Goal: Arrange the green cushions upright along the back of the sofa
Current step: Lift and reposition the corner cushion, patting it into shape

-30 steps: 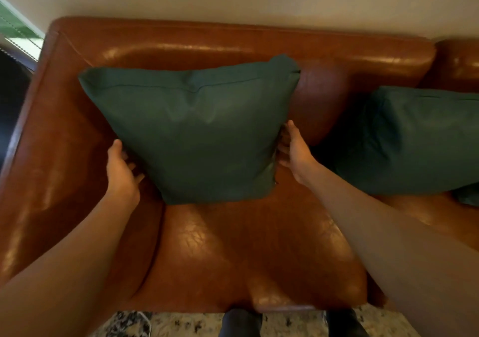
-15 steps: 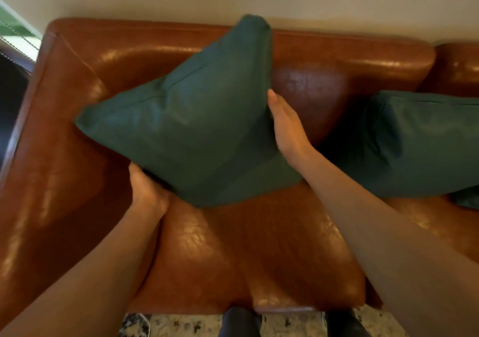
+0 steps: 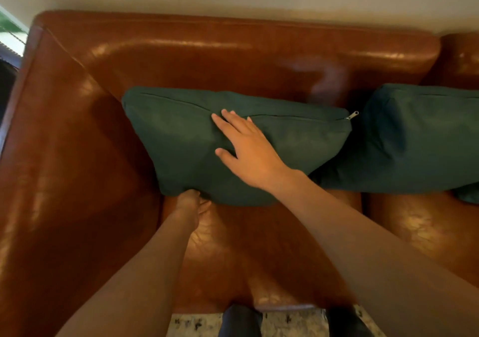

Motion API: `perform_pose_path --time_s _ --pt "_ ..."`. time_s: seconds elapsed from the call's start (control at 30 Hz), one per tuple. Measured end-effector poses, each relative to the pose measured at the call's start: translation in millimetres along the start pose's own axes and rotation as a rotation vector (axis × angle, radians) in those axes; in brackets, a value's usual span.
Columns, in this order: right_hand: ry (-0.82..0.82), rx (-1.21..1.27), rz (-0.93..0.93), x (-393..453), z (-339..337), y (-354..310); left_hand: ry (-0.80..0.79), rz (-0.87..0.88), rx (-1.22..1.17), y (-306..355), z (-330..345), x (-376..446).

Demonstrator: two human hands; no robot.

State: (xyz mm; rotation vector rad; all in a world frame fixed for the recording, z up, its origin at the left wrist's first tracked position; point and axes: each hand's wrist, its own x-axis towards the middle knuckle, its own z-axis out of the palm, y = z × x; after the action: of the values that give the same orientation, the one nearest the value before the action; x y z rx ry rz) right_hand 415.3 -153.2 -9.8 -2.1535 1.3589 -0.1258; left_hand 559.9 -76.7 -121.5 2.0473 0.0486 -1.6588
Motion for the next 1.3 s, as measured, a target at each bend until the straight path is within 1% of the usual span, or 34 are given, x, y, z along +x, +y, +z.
perform_pose_path --time_s 0.1,0.13,0.17,0.2,0.23,0.27,0.3,0.33,0.37,0.4,0.43,0.47,0.53,0.6,0.67,0.73,0.77,0.87,0.93,1.0,1.07,1.1,1.17,1.3 --pt "0.102 0.071 0.003 -0.3 2.8 2.9 0.045 0.015 0.053 4.0 -6.6 6.2" --pt "0.19 0.107 0.018 -3.7 1.2 4.9 0.093 0.03 0.078 1.9 -12.9 11.8" --pt "0.325 0.149 0.061 -9.7 -0.1 11.0 0.183 0.074 0.109 1.6 -20.8 17.4" --pt "0.513 0.198 0.132 -18.7 1.2 22.8 0.281 0.143 0.12 5.1 -30.3 20.1" --pt "0.723 0.283 0.27 -30.6 3.3 38.1 0.358 0.228 0.103 11.6 -41.1 24.0" --pt "0.936 0.411 0.452 -43.7 6.4 58.2 0.4 0.32 0.074 20.8 -52.0 29.5" --pt "1.114 0.608 0.672 -57.5 8.2 80.9 0.415 0.399 0.028 33.0 -63.0 34.4" --pt "1.194 0.851 0.916 -67.9 7.5 97.7 0.418 0.445 -0.049 49.3 -68.4 29.7" --pt "1.132 1.09 1.145 -74.3 10.2 115.1 0.375 0.456 -0.121 62.3 -72.0 28.0" --pt "1.0 1.305 1.262 -77.8 16.9 127.8 0.28 0.444 -0.181 73.6 -71.5 19.0" --pt "0.839 1.402 1.278 -77.4 22.5 135.3 0.174 0.437 -0.215 82.2 -68.6 11.2" --pt "0.703 1.439 1.241 -71.2 26.6 137.7 0.085 0.436 -0.224 88.1 -64.5 4.7" --pt "0.535 1.483 1.097 -52.8 26.3 129.5 -0.026 0.455 -0.22 93.7 -56.5 -0.9" --pt "0.448 1.489 0.987 -36.8 20.6 116.9 -0.063 0.467 -0.234 95.5 -59.0 -3.6" --pt "0.36 1.448 0.937 -30.8 17.7 111.7 -0.076 0.442 -0.26 96.2 -67.0 -1.4" --pt "0.315 1.418 0.914 -33.0 19.6 113.8 -0.056 0.43 -0.264 94.9 -71.6 1.7" --pt "0.323 1.417 0.922 -36.5 21.8 116.8 -0.049 0.428 -0.274 93.0 -71.4 3.7" --pt "0.422 1.419 0.972 -45.7 31.9 126.1 -0.015 0.384 -0.255 85.2 -70.6 8.4" --pt "0.459 1.373 1.075 -52.1 42.9 132.0 0.026 0.319 -0.212 79.1 -69.9 13.5" --pt "0.397 1.331 1.205 -57.7 54.3 135.8 0.054 0.255 -0.184 70.8 -69.0 20.2" --pt "0.289 1.397 1.28 -57.8 62.0 136.2 0.051 0.216 -0.196 64.5 -67.1 24.9" --pt "0.248 1.474 1.281 -56.2 64.9 135.4 0.041 0.211 -0.208 61.9 -66.2 25.7" --pt "0.218 1.616 1.229 -47.8 65.0 127.3 0.017 0.224 -0.231 60.1 -64.6 25.1" --pt "0.231 1.689 1.185 -28.7 61.8 111.5 -0.096 0.28 -0.238 63.9 -63.6 20.1"
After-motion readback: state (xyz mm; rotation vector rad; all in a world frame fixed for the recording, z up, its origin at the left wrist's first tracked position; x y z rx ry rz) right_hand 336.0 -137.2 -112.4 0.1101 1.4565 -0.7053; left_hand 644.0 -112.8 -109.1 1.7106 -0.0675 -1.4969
